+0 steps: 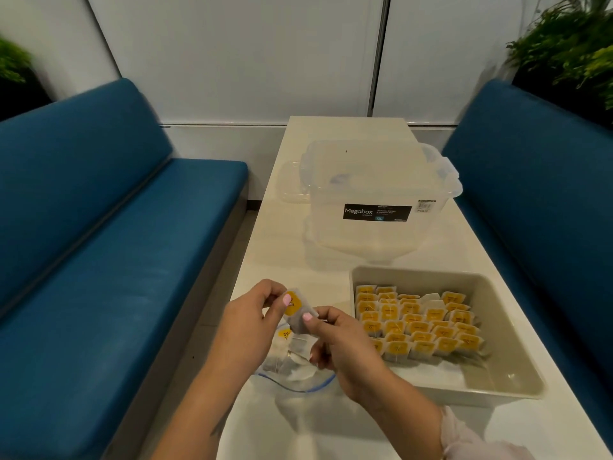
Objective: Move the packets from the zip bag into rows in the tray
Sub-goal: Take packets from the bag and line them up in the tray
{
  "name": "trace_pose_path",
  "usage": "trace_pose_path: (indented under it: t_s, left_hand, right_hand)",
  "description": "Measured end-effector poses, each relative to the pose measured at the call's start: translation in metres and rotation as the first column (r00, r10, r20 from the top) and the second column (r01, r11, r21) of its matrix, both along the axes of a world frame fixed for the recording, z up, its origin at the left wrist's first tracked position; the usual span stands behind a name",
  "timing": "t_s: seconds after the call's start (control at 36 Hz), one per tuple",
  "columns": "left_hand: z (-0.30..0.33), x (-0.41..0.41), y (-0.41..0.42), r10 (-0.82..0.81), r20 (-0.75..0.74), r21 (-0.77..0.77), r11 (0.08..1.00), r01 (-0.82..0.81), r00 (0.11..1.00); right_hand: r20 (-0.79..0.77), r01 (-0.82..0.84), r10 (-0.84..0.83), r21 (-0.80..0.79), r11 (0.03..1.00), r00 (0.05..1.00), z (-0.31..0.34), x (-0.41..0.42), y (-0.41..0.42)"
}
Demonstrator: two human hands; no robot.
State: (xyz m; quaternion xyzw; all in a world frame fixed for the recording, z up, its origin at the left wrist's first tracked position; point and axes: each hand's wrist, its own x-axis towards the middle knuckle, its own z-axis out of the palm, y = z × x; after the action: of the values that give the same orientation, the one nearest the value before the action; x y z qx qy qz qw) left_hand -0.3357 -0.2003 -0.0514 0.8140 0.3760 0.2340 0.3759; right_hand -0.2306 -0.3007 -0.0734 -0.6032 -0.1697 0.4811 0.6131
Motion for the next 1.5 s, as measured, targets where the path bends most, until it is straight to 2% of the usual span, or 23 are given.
trace_pose_path:
  t_s: [0.11, 0.19, 0.31, 0.39, 0.47, 0.61, 0.75, 0.86, 0.97, 1.08, 1.22, 1.33, 1.5]
  left_hand:
    - [0.007, 0.004, -0.003, 0.000, 0.066, -0.017, 1.000, 0.001, 0.998]
    - [0.009, 0.007, -0.003, 0.037, 0.101, -0.088, 0.996, -0.029, 0.994]
    - [0.013, 0.009, -0.005, 0.014, 0.069, -0.145, 0.989, -0.004, 0.998]
    - [0.015, 0.011, -0.006, -0.013, 0.037, -0.151, 0.988, 0.018, 0.999]
    - [0.015, 0.014, -0.009, -0.011, 0.099, -0.213, 0.976, 0.032, 0.995]
    - [0.018, 0.015, -0.017, 0.079, 0.294, -0.518, 0.851, 0.089, 0.953]
    - [0.015, 0.016, -0.025, 0.085, 0.347, -0.548, 0.826, 0.129, 0.934]
    - [0.011, 0.018, -0.029, 0.139, 0.376, -0.501, 0.862, 0.074, 0.916]
    - [0.009, 0.019, -0.036, 0.064, 0.364, -0.365, 0.928, 0.079, 0.929]
    - [0.006, 0.019, -0.045, 0.005, 0.372, -0.198, 0.977, 0.074, 0.928]
    - [0.001, 0.021, -0.053, 0.033, 0.380, -0.053, 0.999, -0.014, 0.924]
    - [-0.005, 0.023, -0.058, 0.101, 0.373, 0.008, 0.994, -0.112, 0.922]
    - [-0.013, 0.026, -0.062, 0.132, 0.360, 0.131, 0.973, -0.190, 0.924]
  right_hand:
    - [0.061, -0.067, 0.068, -0.018, 0.998, 0.996, -0.001, 0.002, -0.005]
    - [0.140, -0.104, 0.106, -0.024, 0.994, 0.984, 0.002, 0.005, -0.007]
    - [0.346, -0.102, 0.113, -0.050, 0.993, 0.931, 0.010, 0.015, -0.009]
    - [0.435, -0.154, 0.158, -0.045, 0.987, 0.887, 0.018, 0.023, -0.012]
    - [0.437, -0.175, 0.171, -0.032, 0.984, 0.883, 0.024, 0.028, -0.013]
    - [0.376, -0.075, 0.074, -0.012, 0.997, 0.924, 0.026, 0.037, -0.018]
    - [0.310, -0.051, 0.040, 0.029, 0.998, 0.950, 0.029, 0.042, -0.024]
    - [0.287, -0.017, 0.006, 0.037, 0.999, 0.958, 0.027, 0.043, -0.026]
    - [0.238, 0.006, -0.015, 0.041, 0.999, 0.971, 0.028, 0.042, -0.028]
    - [0.075, 0.021, -0.025, 0.064, 0.998, 0.997, 0.029, 0.039, -0.028]
    - [-0.053, 0.039, -0.034, 0.081, 0.996, 0.998, 0.027, 0.036, -0.027]
    - [-0.008, 0.102, -0.102, 0.109, 0.989, 0.995, 0.025, 0.031, -0.025]
    - [0.170, 0.182, -0.200, 0.118, 0.976, 0.965, 0.020, 0.024, -0.021]
